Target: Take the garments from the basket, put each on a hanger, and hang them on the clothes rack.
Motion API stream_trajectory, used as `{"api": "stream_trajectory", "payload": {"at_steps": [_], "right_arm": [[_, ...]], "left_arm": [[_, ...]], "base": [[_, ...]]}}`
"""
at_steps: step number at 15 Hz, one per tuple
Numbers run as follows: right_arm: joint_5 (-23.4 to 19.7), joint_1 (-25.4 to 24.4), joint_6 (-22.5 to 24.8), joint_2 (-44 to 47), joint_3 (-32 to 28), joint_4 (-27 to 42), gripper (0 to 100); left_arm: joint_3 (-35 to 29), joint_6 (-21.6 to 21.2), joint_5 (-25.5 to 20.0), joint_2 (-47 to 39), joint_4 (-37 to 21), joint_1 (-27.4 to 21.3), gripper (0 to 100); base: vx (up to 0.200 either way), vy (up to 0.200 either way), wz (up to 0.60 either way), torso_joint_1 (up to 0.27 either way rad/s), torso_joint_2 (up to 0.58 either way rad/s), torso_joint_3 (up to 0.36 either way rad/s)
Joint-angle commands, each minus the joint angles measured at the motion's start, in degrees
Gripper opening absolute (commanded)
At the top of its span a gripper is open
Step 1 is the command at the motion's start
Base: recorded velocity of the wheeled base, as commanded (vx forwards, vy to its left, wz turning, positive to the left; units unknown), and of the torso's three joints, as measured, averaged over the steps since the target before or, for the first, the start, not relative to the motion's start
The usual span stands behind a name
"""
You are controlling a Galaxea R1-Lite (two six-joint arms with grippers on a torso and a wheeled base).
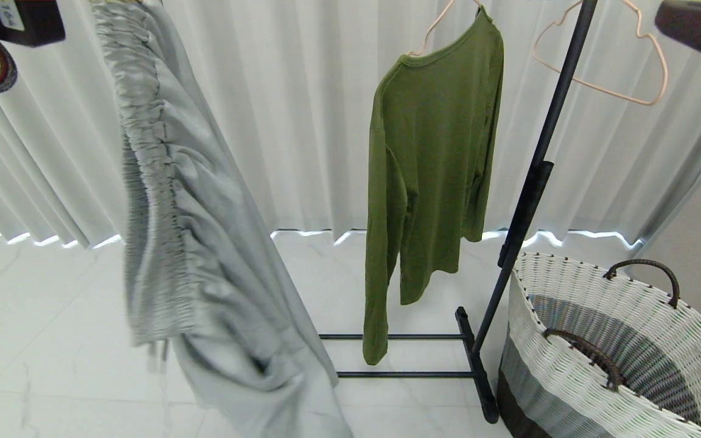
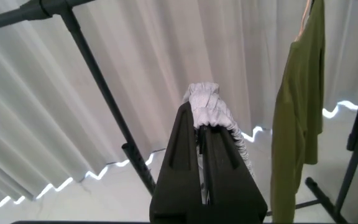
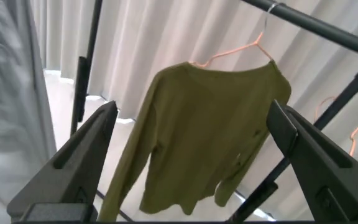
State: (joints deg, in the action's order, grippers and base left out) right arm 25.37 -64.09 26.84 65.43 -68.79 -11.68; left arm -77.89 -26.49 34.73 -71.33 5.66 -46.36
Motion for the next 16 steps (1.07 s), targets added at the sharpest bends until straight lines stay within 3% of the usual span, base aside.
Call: {"api": "stream_trajectory", "payload": {"at_steps": [1, 2, 3, 5, 8, 12, 14, 16], "right_arm": [[1.2, 10.6, -2.0, -0.9, 0.1, 6.5, 100], [1.2, 16.0, -2.1, -1.6, -0.4, 11.2, 100], [1.0, 25.0, -2.8, -2.7, -3.8, 22.5, 100], [0.6, 29.3, -10.2, -2.9, -7.8, 34.3, 100], [0.8, 31.2, -16.5, -3.7, -6.8, 36.5, 100], [0.7, 36.4, -16.9, -4.3, -3.4, 36.4, 100], [0.7, 36.5, -16.9, -5.1, -2.5, 36.3, 100], [0.8, 36.5, -17.4, -6.1, -1.3, 36.3, 100]], "left_arm": [[0.4, -1.8, -0.1, 1.2, -0.1, 0.0, 0], [0.6, -3.0, -0.2, 1.7, -0.2, 0.1, 0], [2.1, -4.0, -0.4, 2.9, -0.3, 1.1, 0], [6.4, -4.0, -0.6, 6.2, -0.4, 3.3, 0], [11.0, -4.1, -2.2, 9.8, -0.4, 7.2, 0], [12.1, -4.1, -4.5, 10.0, -0.4, 9.8, 0], [12.8, -4.1, -5.4, 10.1, -0.4, 12.2, 0], [12.8, -4.0, -9.2, 10.2, -0.4, 15.0, 0]], "base": [[0.0, 0.0, 0.0, 0.0, 0.0, 0.0], [0.0, 0.0, 0.0, 0.0, 0.0, 0.0], [0.0, 0.0, 0.0, 0.0, 0.0, 0.0], [0.0, 0.0, 0.0, 0.0, 0.0, 0.0], [0.0, 0.0, 0.0, 0.0, 0.0, 0.0], [0.0, 0.0, 0.0, 0.0, 0.0, 0.0], [0.0, 0.0, 0.0, 0.0, 0.0, 0.0], [0.0, 0.0, 0.0, 0.0, 0.0, 0.0]]}}
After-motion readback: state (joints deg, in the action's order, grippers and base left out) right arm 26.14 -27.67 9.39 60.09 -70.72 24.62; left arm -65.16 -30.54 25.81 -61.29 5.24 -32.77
